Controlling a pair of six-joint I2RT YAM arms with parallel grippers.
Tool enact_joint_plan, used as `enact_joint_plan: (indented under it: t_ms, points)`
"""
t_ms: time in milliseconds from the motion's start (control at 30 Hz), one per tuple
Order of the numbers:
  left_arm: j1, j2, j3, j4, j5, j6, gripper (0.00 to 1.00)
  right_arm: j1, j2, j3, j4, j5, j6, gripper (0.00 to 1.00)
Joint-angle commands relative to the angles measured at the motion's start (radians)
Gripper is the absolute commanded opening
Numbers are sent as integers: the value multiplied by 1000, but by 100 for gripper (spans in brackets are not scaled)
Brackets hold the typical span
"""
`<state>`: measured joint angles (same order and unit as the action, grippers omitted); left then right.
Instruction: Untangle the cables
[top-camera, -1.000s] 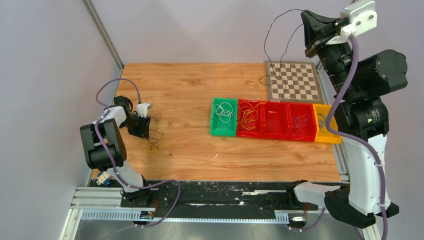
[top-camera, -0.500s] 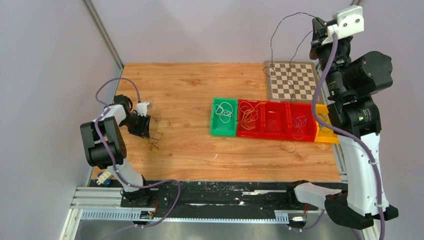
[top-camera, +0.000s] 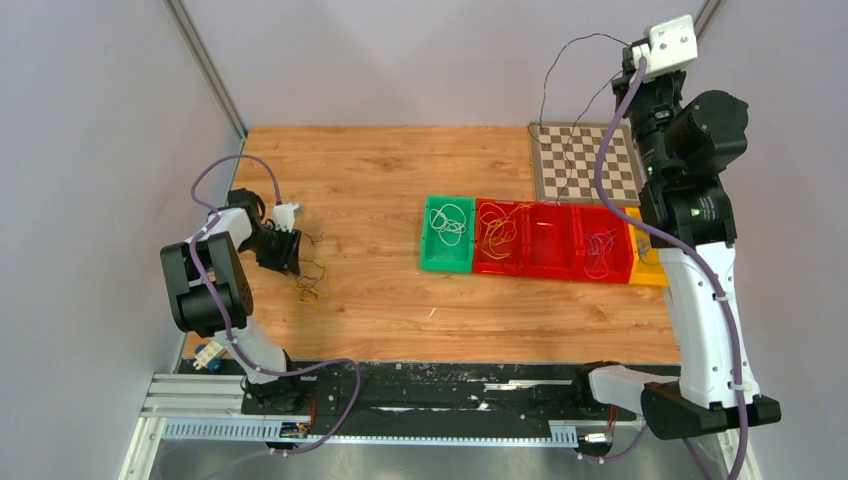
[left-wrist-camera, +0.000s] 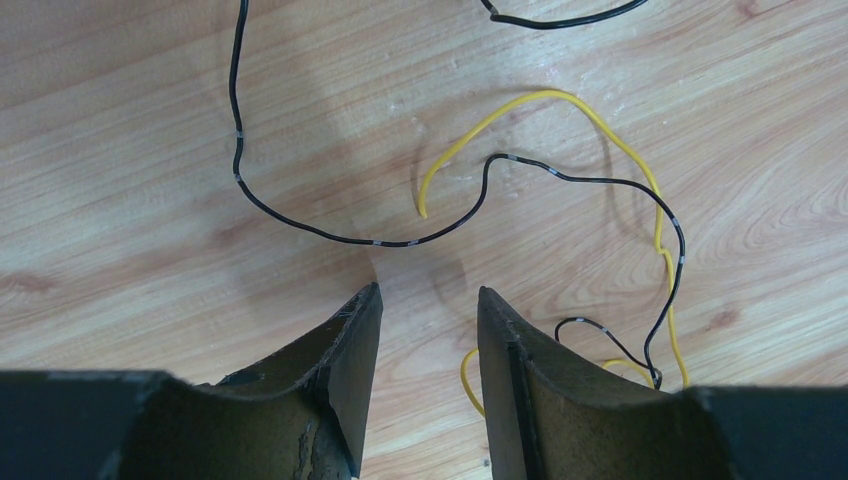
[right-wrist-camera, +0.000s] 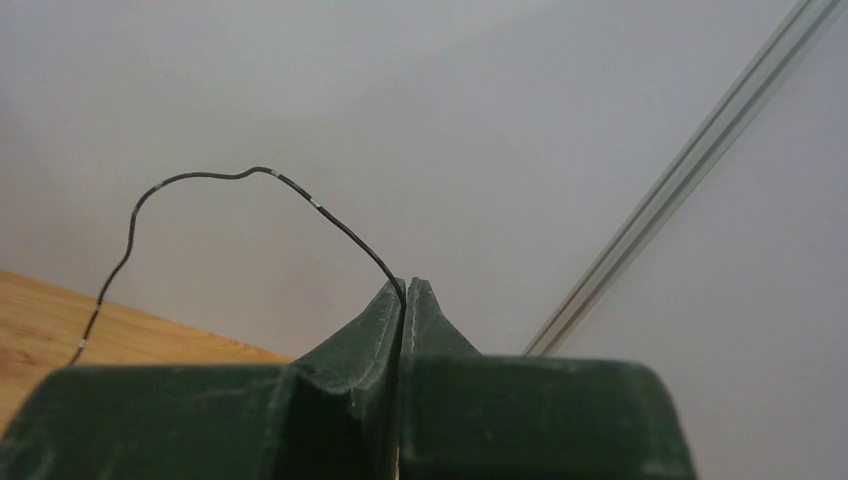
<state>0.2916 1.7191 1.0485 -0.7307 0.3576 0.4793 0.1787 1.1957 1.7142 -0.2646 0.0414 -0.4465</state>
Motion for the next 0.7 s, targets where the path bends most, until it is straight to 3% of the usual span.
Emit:
enact_joint_plan:
  t_ms: [0, 467, 667]
  points:
    - [9, 2, 22, 8, 16, 19, 49, -12, 37, 97, 65, -51, 15, 0]
    - [9, 25, 26, 15, 18, 15, 49, -48, 151, 303, 74, -87, -2, 0]
    - [9, 32, 36, 13, 15, 16, 49, -47, 134, 309, 74, -93, -10, 0]
